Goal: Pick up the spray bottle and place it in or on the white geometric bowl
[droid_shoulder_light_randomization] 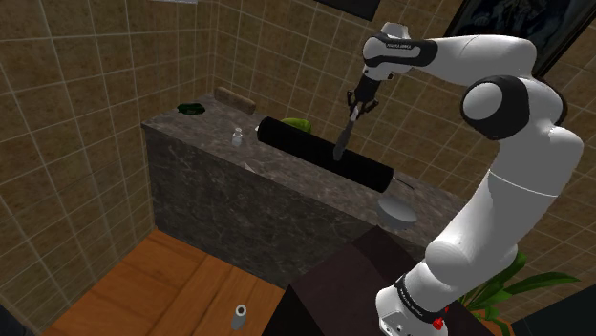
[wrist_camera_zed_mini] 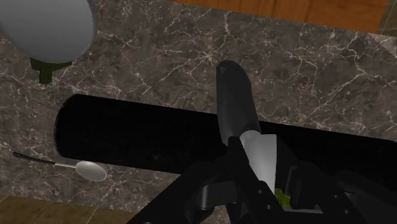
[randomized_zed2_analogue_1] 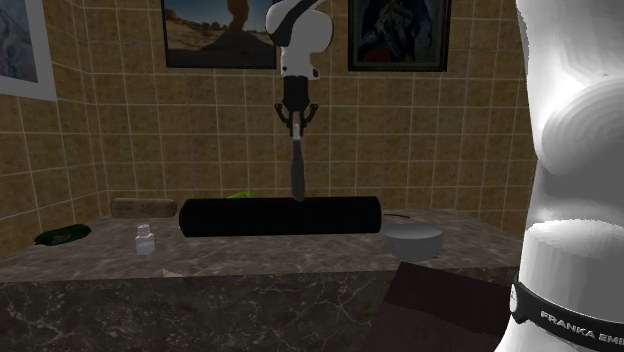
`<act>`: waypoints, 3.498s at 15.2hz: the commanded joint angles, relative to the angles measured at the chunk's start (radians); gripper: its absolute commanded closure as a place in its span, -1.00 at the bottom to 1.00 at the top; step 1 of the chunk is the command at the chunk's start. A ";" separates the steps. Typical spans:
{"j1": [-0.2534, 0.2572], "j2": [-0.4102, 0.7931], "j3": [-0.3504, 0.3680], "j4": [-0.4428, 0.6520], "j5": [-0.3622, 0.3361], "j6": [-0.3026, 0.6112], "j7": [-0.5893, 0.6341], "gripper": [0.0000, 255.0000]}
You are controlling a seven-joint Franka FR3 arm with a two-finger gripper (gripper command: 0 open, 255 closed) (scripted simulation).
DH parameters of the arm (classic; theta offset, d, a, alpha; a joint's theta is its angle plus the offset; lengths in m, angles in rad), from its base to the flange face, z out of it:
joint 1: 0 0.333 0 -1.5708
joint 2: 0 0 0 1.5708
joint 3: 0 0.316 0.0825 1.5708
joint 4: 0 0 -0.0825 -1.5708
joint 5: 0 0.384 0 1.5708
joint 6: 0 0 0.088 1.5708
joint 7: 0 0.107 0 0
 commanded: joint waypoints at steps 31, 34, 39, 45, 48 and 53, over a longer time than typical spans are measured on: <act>-0.245 -0.628 -0.278 -0.488 -0.180 -0.099 -0.471 1.00; -0.247 -0.631 -0.282 -0.530 -0.184 -0.059 -0.469 1.00; -0.250 -0.631 -0.289 -0.597 -0.189 0.007 -0.466 1.00; -0.253 -0.623 -0.301 -0.670 -0.195 0.089 -0.465 1.00; -0.254 -0.615 -0.307 -0.704 -0.197 0.130 -0.465 1.00; -0.255 -0.598 -0.318 -0.758 -0.199 0.201 -0.466 1.00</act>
